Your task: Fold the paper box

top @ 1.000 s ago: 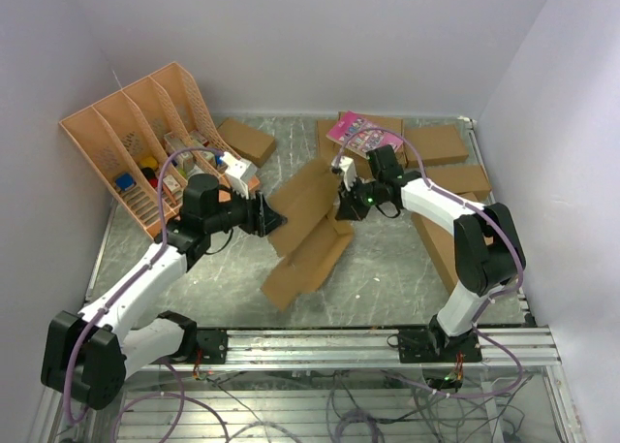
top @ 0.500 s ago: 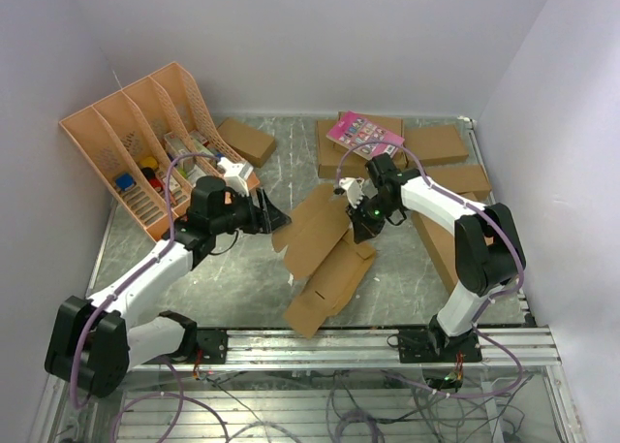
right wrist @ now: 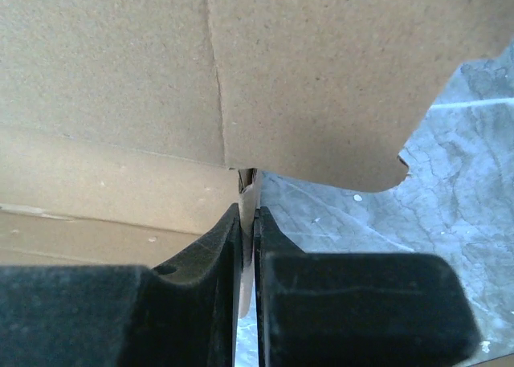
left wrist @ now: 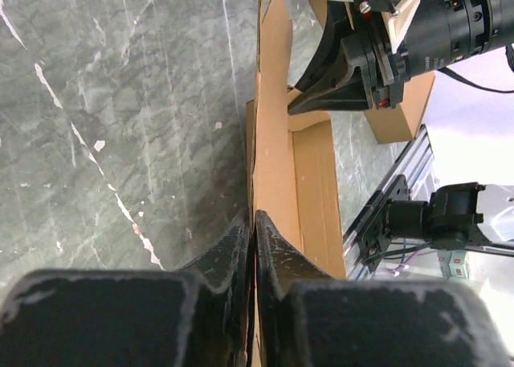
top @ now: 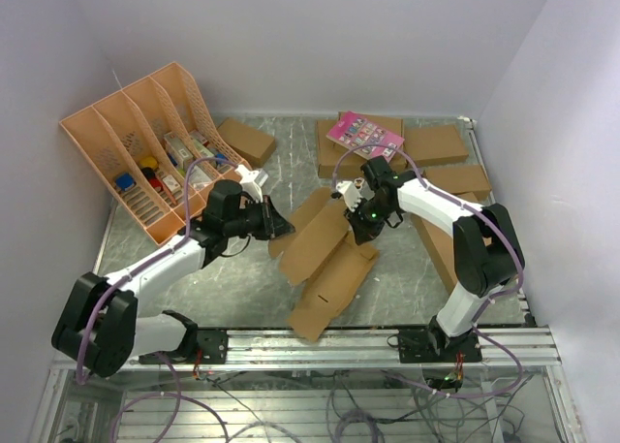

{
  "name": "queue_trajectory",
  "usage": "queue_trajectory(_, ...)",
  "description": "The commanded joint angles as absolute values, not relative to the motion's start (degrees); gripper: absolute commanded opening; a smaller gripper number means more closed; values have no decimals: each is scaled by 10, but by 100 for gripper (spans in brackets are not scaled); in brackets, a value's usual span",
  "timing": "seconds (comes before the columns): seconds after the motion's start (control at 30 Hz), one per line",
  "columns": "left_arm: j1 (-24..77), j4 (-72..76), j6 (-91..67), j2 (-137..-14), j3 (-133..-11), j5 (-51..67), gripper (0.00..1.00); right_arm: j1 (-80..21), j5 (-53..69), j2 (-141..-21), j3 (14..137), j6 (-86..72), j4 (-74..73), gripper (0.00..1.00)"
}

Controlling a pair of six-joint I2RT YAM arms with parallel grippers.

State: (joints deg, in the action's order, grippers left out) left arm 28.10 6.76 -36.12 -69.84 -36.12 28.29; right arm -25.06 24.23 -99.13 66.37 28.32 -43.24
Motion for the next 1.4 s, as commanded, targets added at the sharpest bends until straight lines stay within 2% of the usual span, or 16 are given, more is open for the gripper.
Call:
queue_trajectory(0.0, 289, 101, -357, -704, -355, 298, 11, -254, 211, -978, 641, 288, -420, 10)
queue_trajectory(0.07, 291, 97, -351, -701, -354, 290, 7, -255, 208, -969, 629, 288, -406, 16)
queue_trajectory(0.23, 302, 83, -335, -685, -355, 260, 7, -257, 198, -941, 598, 288, -376, 27)
queue_trajectory(0.73, 326, 95, -321, -681, -351, 248, 7, -269, 194, -918, 546, 281, -288, 38)
queue_trajectory(1.1, 328, 109, -330, -658, -338, 232, 7, -279, 148, -918, 514, 287, -246, 33)
queue_trajectory(1.13, 328, 107, -329, -655, -337, 231, 7, -279, 136, -915, 509, 287, -239, 30)
queue_trajectory(1.2, 328, 100, -326, -652, -338, 229, 7, -287, 104, -911, 503, 284, -226, 4)
queue_trajectory(1.23, 328, 94, -323, -651, -339, 227, 7, -294, 87, -910, 501, 282, -221, 0)
queue_trajectory(1.37, 328, 85, -318, -647, -341, 222, 7, -302, 57, -904, 490, 286, -212, 0)
